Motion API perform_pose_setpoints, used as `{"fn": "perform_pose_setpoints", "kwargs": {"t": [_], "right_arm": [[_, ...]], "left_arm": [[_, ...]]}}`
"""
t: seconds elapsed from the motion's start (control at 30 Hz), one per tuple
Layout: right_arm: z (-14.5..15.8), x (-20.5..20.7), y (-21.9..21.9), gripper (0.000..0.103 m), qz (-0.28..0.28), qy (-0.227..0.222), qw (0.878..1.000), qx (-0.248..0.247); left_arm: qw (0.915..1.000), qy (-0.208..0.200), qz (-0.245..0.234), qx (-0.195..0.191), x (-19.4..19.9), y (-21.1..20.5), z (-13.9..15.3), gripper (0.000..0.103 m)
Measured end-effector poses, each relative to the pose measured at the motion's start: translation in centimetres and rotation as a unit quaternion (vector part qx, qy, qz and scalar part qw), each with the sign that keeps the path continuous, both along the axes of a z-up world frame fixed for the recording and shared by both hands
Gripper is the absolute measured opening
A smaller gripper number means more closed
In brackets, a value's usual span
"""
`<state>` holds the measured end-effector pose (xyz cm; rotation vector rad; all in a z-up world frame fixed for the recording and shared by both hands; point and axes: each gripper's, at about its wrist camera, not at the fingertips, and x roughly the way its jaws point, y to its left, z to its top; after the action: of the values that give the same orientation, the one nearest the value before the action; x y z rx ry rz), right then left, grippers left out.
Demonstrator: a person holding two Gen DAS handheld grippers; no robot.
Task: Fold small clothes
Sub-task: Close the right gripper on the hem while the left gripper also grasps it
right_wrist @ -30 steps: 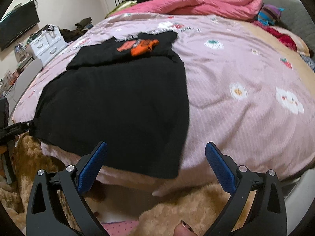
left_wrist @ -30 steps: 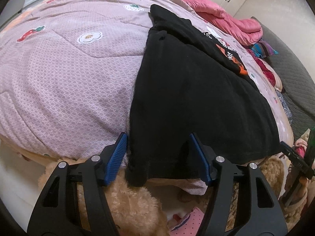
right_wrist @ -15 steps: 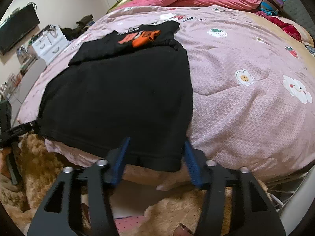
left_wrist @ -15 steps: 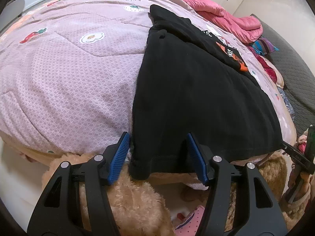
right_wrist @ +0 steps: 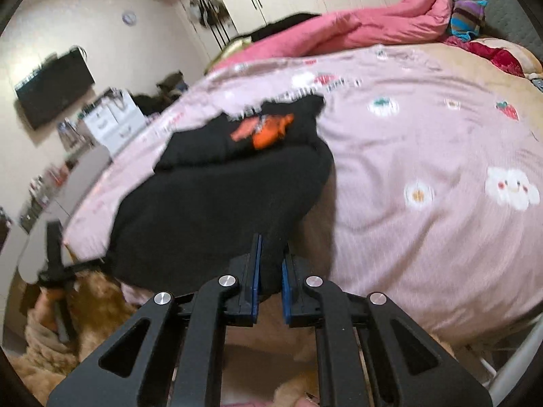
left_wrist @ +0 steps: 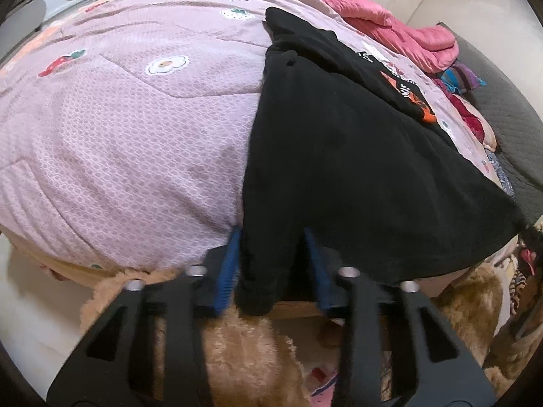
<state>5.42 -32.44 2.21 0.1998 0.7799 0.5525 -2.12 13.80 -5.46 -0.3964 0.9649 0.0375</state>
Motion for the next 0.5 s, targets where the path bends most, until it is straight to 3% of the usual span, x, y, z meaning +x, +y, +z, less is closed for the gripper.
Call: {"fn": "perform_pose_setpoints", "kwargs": {"t": [0.17,0.27,0.5], "right_arm": [[1.0,1.0,-0.2,0.009,-0.013,-0.014,1.000,0.012],[1.4,1.2,-0.2,0.009,-0.019,-0.023,0.999,0.018],[2.4,2.0,-0.5,0.009,-0.038,-0.031,0.998,0.028]], "left_arm": [[0.9998,-0.013,-0.006,-0.012,-0.3,0.3,0.7,0.003],[0.9983,-0.038,-0.010,-0.043,-0.7,0.9,1.9,0.003],[0.9937,-0.100,-0.015,-0.049,-1.1,1.4,5.7,0.002]]}}
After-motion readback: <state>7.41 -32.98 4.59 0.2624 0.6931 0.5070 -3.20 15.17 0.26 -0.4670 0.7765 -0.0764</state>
